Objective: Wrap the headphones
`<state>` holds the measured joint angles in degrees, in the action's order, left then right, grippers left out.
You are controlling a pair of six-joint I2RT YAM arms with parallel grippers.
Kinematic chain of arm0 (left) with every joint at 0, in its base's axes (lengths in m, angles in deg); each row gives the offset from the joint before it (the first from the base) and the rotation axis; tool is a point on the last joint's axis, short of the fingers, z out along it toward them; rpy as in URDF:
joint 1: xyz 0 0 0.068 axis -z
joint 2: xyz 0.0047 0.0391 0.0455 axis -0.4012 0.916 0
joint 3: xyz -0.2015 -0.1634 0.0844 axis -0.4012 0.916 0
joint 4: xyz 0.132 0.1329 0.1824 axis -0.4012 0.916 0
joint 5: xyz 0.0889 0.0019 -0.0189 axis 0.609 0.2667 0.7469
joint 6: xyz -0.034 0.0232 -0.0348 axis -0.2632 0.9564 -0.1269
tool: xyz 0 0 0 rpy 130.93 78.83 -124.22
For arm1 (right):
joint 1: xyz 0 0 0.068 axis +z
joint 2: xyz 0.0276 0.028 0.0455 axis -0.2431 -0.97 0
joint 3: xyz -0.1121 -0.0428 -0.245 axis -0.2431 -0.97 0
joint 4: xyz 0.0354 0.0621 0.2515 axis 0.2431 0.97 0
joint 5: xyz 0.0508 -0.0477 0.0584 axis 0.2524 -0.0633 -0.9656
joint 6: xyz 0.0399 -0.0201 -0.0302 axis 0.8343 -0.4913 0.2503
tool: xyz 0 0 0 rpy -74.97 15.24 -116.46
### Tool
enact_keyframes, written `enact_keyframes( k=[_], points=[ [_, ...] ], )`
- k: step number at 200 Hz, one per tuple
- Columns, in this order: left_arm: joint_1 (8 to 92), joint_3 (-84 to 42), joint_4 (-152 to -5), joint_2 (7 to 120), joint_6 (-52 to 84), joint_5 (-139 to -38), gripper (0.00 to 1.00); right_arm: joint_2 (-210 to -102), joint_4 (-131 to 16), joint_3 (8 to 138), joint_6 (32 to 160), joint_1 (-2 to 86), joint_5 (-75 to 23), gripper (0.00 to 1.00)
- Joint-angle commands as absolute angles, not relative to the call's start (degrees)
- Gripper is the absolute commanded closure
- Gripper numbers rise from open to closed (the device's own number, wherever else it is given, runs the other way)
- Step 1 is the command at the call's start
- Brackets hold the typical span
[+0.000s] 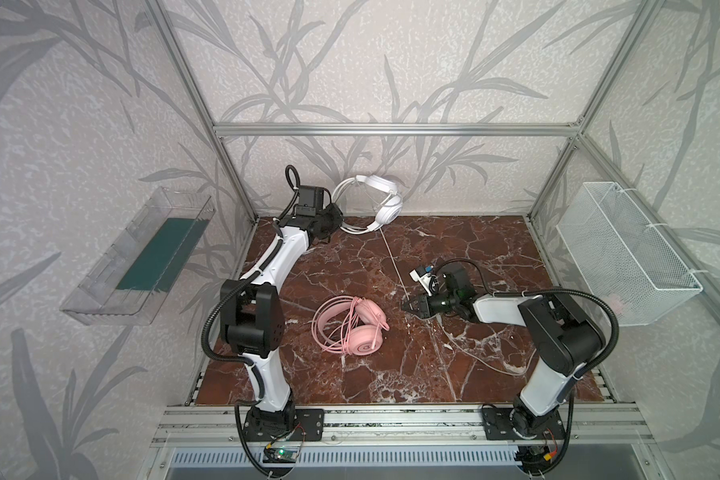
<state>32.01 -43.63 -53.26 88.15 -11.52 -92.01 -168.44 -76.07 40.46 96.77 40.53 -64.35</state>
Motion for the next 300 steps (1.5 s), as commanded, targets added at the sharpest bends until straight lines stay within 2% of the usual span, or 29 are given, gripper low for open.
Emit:
enact_keyframes(
  k=[1, 42, 85, 130, 179, 240, 300],
  points=[
    [31.84, -43.75, -57.35, 85.08, -13.90, -87.05, 1.00, -164.99, -67.69, 40.70, 92.58, 41.20, -65.10, 0.97],
    [33.87, -44.83, -52.31, 86.05, -7.92, -78.93, 1.00, -160.56, -49.20, 48.26, 80.59, 44.49, -62.58, 1.00],
    [37.11, -48.87, -45.63, 88.62, -0.89, -71.49, 1.00, -160.58, -29.68, 60.74, 66.83, 46.99, -61.59, 1.00],
    [39.87, -54.26, -39.50, 92.68, 5.54, -69.13, 1.00, -162.14, -15.70, 72.51, 55.09, 47.00, -57.80, 1.00],
    [42.97, -58.35, -33.69, 96.03, 14.43, -68.10, 1.00, -162.81, -9.08, 80.75, 44.50, 46.48, -50.46, 1.00],
    [45.44, -61.13, -28.62, 98.50, 24.24, -72.38, 1.00, -162.46, -7.37, 85.46, 31.87, 45.16, -40.69, 1.00],
    [46.85, -60.78, -26.83, 98.10, 32.32, -78.56, 1.00, -168.07, -5.13, 95.47, 25.66, 41.62, -38.78, 1.00]
  ],
)
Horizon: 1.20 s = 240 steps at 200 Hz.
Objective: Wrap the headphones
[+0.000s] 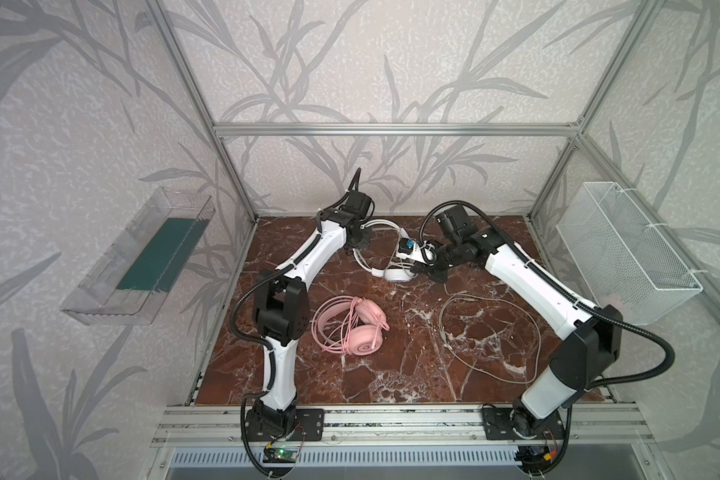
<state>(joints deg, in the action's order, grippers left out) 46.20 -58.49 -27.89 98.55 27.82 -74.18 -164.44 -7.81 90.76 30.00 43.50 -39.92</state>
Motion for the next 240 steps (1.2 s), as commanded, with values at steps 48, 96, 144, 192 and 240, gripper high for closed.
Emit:
enact_keyframes(
  k=[48, 96, 144, 192, 240],
  points=[
    [47.29, -60.35, -25.43, 97.04, 35.39, -81.71, 1.00, -175.53, -2.23, 105.25, 24.37, 38.55, -40.32, 1.00],
    [47.56, -59.97, -25.61, 95.98, 36.86, -84.21, 1.00, -180.78, -3.55, 110.01, 28.66, 35.99, -43.27, 1.00],
    [47.75, -58.38, -26.90, 94.57, 37.50, -87.90, 1.00, -185.15, -7.91, 110.94, 36.49, 33.31, -48.13, 1.00],
    [47.82, -57.02, -27.41, 93.55, 38.48, -90.95, 1.00, -189.09, -12.80, 111.36, 44.35, 30.45, -54.92, 0.98],
    [47.79, -56.63, -27.46, 93.59, 38.80, -91.76, 1.00, -189.81, -15.67, 110.80, 46.39, 29.37, -57.80, 0.96]
  ],
)
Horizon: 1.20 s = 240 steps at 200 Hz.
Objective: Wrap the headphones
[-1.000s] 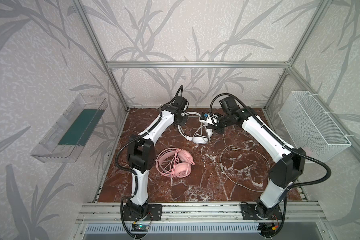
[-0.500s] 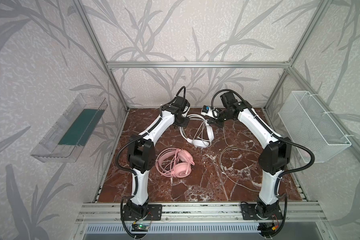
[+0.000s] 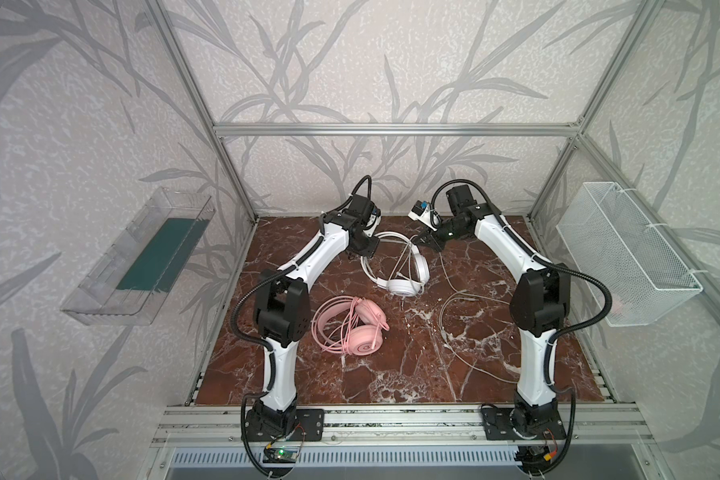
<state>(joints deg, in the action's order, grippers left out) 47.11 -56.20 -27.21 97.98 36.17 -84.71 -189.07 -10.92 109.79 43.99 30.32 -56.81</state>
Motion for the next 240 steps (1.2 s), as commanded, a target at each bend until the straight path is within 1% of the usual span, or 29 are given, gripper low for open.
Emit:
enact_keyframes(
  k=[1, 75, 108, 154, 175, 194, 240],
  points=[
    [47.81, -56.64, -27.46, 93.59, 38.85, -91.75, 1.00, -189.79, -15.75, 110.79, 46.43, 29.37, -57.85, 0.96],
    [47.89, -56.66, -26.97, 93.97, 38.99, -92.08, 1.00, -188.52, -18.46, 109.73, 47.85, 28.05, -55.07, 0.93],
    [48.00, -56.91, -26.92, 93.93, 39.05, -92.86, 1.00, -189.57, -21.29, 108.07, 52.02, 27.53, -54.14, 0.93],
    [48.07, -56.89, -26.76, 93.34, 39.08, -95.35, 1.00, -190.68, -27.27, 104.75, 58.20, 27.25, -55.50, 0.85],
    [48.07, -56.74, -27.23, 93.04, 39.00, -96.58, 1.00, -191.42, -29.46, 103.65, 60.83, 27.06, -56.76, 0.83],
    [48.08, -56.52, -27.46, 92.73, 38.97, -97.52, 1.00, -191.44, -32.36, 101.91, 63.74, 26.93, -57.72, 0.78],
    [47.84, -56.05, -28.71, 91.67, 37.77, -100.17, 1.00, -190.84, -38.55, 96.07, 69.60, 26.55, -59.16, 0.76]
  ],
)
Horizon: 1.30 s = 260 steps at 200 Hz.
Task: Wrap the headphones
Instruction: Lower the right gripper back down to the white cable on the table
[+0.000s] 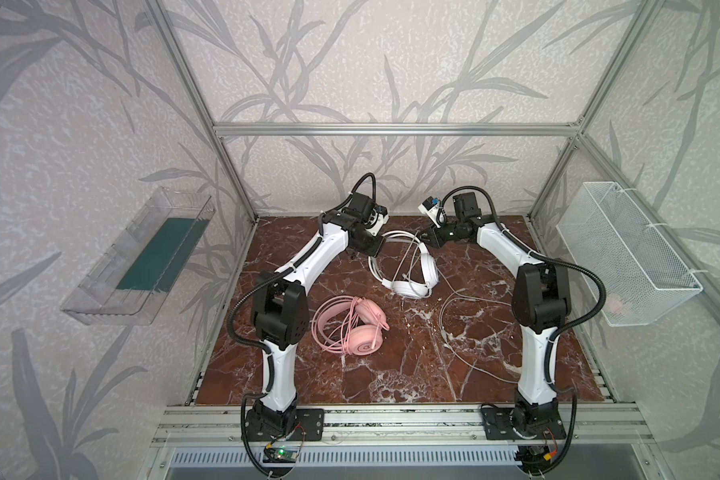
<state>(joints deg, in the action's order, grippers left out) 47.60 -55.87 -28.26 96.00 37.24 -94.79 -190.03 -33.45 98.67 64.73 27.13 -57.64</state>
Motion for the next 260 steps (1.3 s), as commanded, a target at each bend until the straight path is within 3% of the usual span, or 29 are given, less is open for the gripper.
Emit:
enact_keyframes(
  k=[1, 138, 210, 260],
  points=[
    [47.83, -56.04, -28.70, 91.66, 37.68, -100.26, 1.00, -190.83, -38.66, 95.91, 69.77, 26.55, -59.19, 0.75],
    [42.93, -50.96, -42.59, 87.34, 24.42, -111.77, 1.00, -186.25, -58.49, 71.56, 83.65, 26.47, -62.95, 0.74],
    [40.05, -48.96, -49.94, 85.48, 14.59, -109.54, 1.00, -183.29, -62.25, 63.20, 87.01, 27.52, -65.55, 0.78],
    [38.97, -51.36, -51.32, 86.06, 8.86, -101.97, 1.00, -180.13, -63.21, 57.57, 88.04, 28.83, -66.42, 0.80]
  ],
)
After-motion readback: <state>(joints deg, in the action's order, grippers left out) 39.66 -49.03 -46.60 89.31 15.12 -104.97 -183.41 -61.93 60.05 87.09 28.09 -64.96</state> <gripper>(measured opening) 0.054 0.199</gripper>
